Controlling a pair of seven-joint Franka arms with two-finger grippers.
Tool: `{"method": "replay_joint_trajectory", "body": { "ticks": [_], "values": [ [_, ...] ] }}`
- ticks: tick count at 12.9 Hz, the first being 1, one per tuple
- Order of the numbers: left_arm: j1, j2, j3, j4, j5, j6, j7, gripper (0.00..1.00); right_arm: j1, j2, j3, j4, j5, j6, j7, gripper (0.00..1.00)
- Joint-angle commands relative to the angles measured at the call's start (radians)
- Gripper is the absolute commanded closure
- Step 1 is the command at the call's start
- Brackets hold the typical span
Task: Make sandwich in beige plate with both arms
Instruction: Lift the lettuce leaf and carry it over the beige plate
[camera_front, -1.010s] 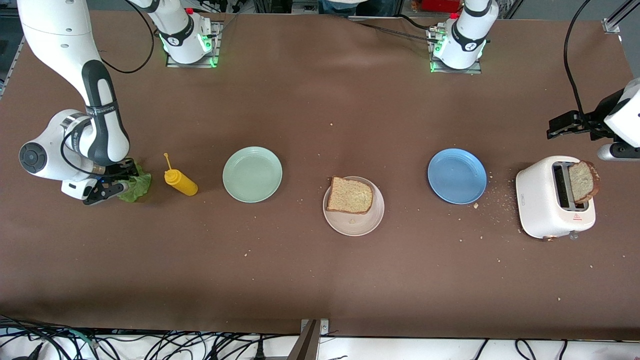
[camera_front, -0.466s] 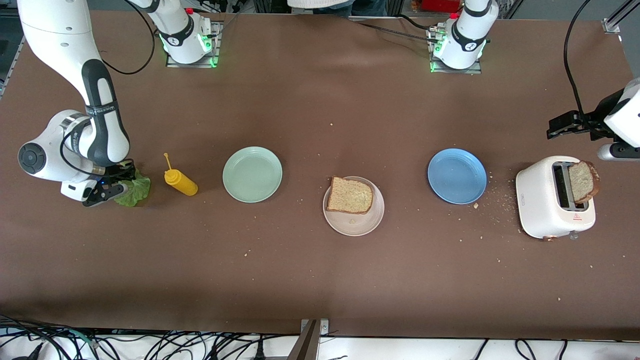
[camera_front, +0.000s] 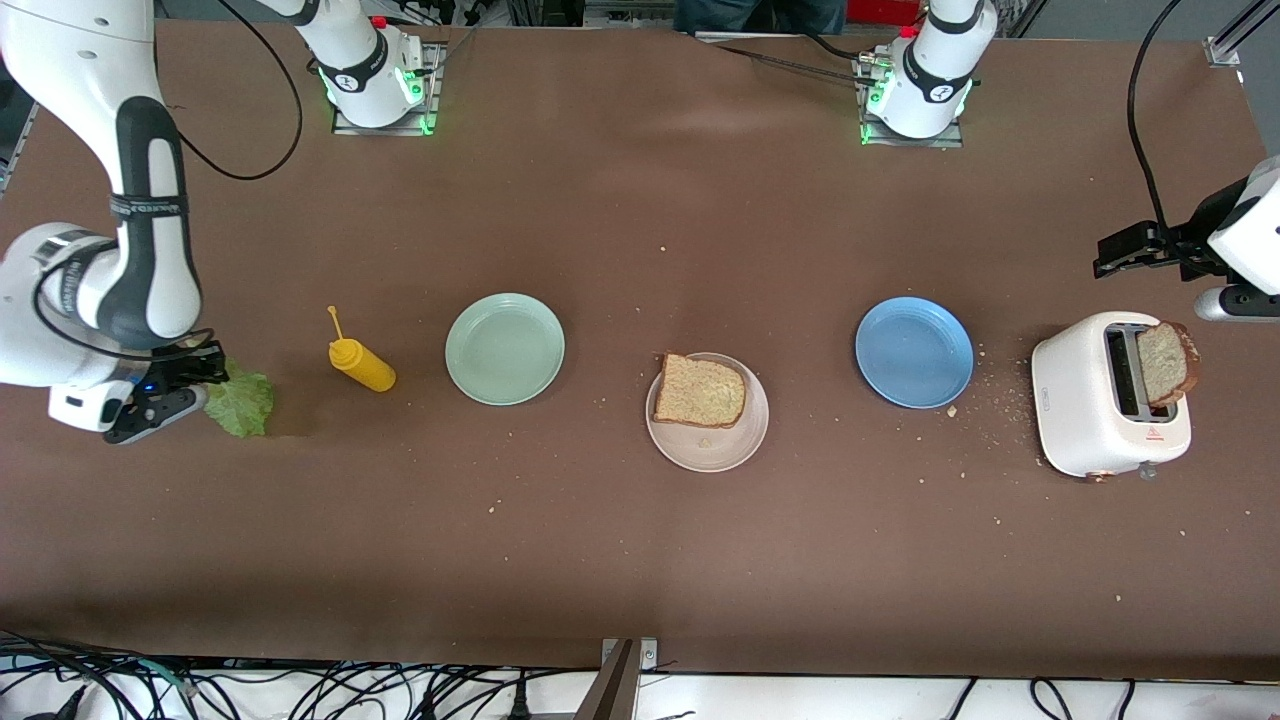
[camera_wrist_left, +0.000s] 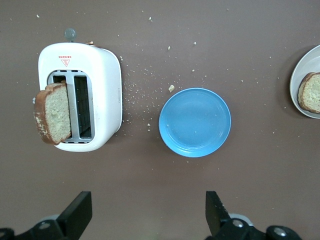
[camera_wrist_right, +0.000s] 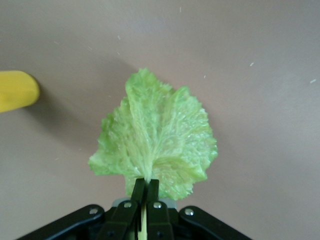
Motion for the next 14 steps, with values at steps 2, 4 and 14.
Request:
{"method": "replay_joint_trajectory", "body": {
  "ticks": [2,4,14],
  "values": [
    [0.001,-0.003,0.000,0.000,-0.029,0.005,-0.006,0.00,0.001,0.005,-0.002,0.216,-0.019,-0.205,-0.001,1.00],
    [0.001,-0.003,0.000,0.000,-0.029,0.005,-0.006,0.00,0.004,0.005,0.006,0.296,-0.013,-0.285,0.048,1.00],
    [0.003,-0.003,0.000,0.000,-0.029,0.005,-0.006,0.00,0.357,0.005,0.035,0.508,0.075,-0.361,0.963,1.00]
  ]
}}
